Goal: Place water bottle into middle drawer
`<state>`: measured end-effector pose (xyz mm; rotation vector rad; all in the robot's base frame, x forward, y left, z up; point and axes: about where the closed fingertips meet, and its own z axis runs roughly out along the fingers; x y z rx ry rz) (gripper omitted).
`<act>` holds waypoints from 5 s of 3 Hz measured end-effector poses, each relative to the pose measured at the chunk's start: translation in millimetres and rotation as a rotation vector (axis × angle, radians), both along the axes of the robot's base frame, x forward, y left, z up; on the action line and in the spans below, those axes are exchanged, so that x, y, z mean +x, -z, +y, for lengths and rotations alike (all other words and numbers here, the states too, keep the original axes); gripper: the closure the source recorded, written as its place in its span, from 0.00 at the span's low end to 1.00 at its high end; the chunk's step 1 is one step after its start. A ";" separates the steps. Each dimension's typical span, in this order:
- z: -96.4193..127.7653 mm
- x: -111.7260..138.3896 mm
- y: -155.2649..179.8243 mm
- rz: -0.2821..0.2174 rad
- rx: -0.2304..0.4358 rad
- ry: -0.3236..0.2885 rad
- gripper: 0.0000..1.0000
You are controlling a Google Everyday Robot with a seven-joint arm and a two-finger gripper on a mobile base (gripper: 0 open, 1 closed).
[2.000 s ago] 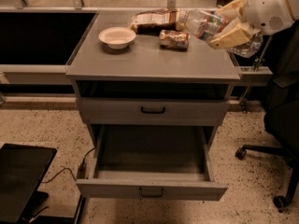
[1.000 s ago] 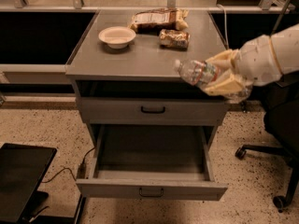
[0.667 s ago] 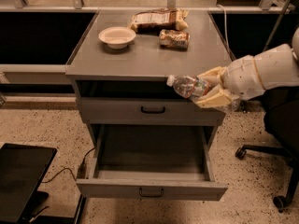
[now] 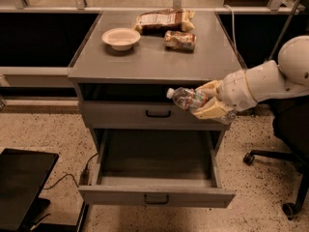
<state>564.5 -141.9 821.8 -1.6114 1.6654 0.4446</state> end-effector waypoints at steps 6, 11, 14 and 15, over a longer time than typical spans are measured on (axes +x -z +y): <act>75.0 14.3 281.4 0.185 0.088 -0.010 1.00; 53.1 30.3 425.4 0.335 0.228 0.090 0.58; 53.2 30.3 425.5 0.335 0.228 0.090 0.00; 53.2 30.3 425.5 0.335 0.228 0.090 0.00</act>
Offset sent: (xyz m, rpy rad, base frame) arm -0.0020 0.0349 -0.1712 0.1212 0.1870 0.0979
